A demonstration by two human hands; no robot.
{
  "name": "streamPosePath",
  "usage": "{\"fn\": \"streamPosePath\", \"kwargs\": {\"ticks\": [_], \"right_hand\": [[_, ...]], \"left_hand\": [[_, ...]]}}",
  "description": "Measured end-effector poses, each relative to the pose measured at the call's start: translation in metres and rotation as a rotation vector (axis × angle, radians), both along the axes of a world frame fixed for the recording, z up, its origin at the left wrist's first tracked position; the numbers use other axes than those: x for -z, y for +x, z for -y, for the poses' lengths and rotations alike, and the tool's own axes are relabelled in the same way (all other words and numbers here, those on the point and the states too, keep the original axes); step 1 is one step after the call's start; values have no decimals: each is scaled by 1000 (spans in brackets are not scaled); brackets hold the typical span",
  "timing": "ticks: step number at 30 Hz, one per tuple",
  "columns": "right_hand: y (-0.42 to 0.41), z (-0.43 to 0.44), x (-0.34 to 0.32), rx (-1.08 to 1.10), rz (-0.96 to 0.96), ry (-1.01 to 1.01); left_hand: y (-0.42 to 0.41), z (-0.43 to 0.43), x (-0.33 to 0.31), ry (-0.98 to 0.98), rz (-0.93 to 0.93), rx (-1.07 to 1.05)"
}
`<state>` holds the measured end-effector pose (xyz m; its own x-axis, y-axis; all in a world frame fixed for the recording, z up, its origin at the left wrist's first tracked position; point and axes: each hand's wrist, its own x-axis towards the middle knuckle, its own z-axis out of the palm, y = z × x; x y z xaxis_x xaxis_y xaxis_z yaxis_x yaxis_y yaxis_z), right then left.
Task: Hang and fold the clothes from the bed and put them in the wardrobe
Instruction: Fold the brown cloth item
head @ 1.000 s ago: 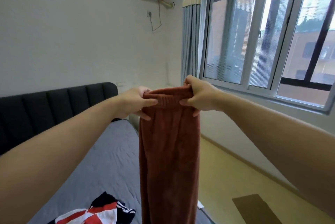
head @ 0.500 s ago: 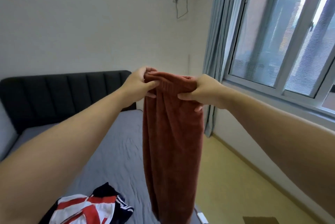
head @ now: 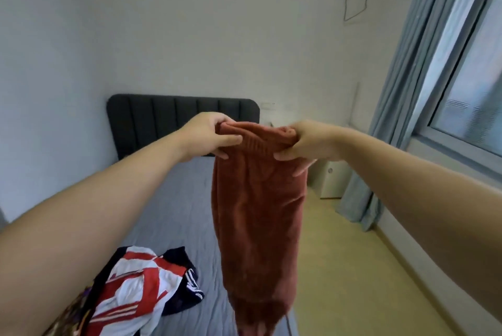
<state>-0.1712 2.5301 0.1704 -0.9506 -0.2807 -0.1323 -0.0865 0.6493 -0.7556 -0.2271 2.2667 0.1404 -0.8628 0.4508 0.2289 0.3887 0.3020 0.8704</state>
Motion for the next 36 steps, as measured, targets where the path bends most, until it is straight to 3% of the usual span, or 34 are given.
{"fn": "streamPosePath", "kwargs": {"ticks": [2,5,8,17,22,27,33,36], "right_hand": [[-1,-6,6,-103,93,63],[-5,-11,7,-24,2,-54],[1,-13,2,-214,235,60],[-7,-20,4,-307,455,-117],[-33,-30,18,-344,520,-119],[-96,-48,47,-249,494,-69],[-210,-64,100,-38,296,-107],[-271,-68,123,29,149,-146]], "left_hand": [[7,-8,8,-93,9,-1],[7,-11,11,56,-9,-128],[12,-13,11,-167,138,41],[-6,-5,21,-14,366,303],[-24,-10,30,-107,393,321],[-70,-30,48,-142,366,121],[-168,-70,96,-539,-96,-333],[-224,-95,113,-478,-81,-471]]}}
